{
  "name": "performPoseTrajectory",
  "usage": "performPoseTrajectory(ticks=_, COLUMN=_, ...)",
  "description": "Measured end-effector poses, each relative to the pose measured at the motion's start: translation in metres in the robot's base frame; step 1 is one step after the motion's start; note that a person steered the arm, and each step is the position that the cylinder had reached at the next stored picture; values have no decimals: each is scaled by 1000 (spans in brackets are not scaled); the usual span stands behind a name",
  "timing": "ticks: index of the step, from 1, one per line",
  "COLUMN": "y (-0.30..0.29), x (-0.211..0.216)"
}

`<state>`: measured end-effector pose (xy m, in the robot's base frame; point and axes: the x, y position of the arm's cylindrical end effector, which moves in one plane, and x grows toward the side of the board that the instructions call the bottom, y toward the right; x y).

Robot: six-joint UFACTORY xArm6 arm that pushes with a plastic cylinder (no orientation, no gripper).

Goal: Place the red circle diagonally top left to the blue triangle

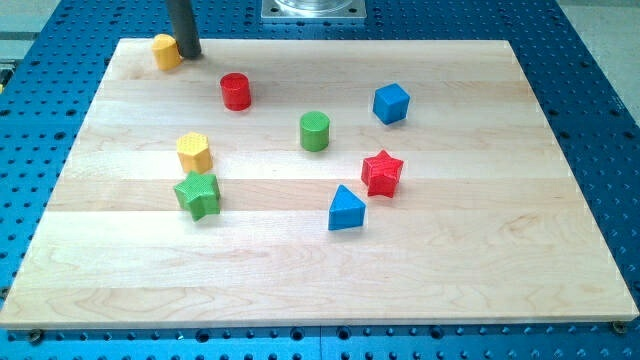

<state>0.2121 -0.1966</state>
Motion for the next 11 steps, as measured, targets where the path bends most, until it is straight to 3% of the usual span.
performPoseTrajectory(ticks=1, y=-7, x=-2)
performPoseTrajectory(ticks=3, y=89, x=33)
performPoseTrajectory(ticks=5, y=89, x=33)
performPoseTrajectory(ticks=8, y=76, x=142)
performPoseTrajectory(ticks=10, y=167, x=223)
performPoseTrajectory(ticks=11, y=239, x=205)
